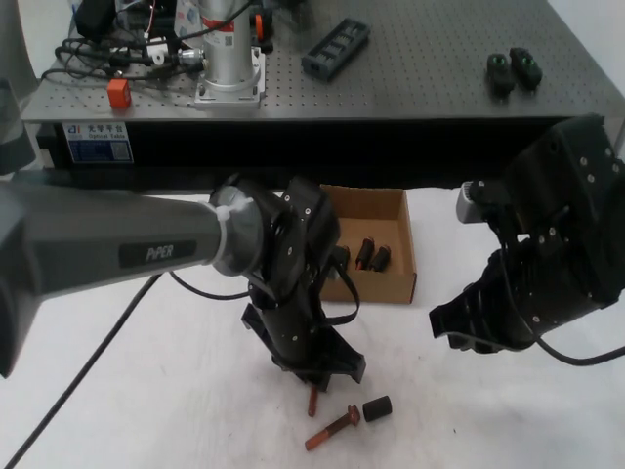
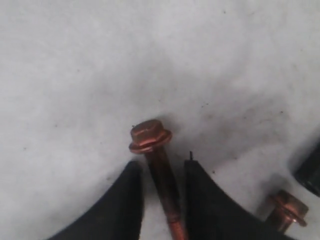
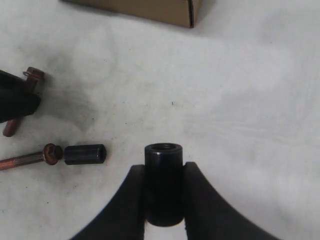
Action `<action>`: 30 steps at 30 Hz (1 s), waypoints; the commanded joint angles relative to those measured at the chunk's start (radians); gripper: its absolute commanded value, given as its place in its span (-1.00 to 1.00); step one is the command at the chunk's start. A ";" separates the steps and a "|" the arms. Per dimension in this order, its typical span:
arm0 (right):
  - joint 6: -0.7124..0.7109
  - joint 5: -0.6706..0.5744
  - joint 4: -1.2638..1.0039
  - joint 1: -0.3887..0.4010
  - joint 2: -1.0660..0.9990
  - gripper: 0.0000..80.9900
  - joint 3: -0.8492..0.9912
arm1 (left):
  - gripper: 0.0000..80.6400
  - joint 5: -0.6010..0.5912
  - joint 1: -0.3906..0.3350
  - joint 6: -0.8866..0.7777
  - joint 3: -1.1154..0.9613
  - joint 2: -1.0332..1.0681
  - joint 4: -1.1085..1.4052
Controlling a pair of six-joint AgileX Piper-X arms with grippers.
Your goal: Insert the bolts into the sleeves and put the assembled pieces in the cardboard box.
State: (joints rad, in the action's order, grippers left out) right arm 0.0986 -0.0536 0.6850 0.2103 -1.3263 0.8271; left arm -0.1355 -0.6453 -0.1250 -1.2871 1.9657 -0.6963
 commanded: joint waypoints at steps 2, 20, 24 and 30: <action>-0.002 -0.006 0.012 -0.004 0.046 -0.93 0.000 | -0.99 0.007 -0.001 0.015 -0.006 0.015 -0.011; 0.133 -0.599 -0.434 0.117 0.420 -0.93 -0.403 | -0.98 -0.487 0.041 -0.357 0.461 -0.539 1.003; 0.252 -0.580 -0.697 0.166 0.346 -0.93 -0.418 | -0.98 -0.523 0.041 -0.488 0.535 -0.542 1.178; 0.359 -0.524 -0.943 0.162 0.242 -0.93 -0.415 | -0.98 -0.532 0.041 -0.492 0.540 -0.542 1.178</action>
State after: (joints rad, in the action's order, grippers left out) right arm 0.4314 -0.5825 -0.1937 0.3723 -1.0778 0.4045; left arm -0.6527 -0.6039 -0.5842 -0.7429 1.4311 0.4379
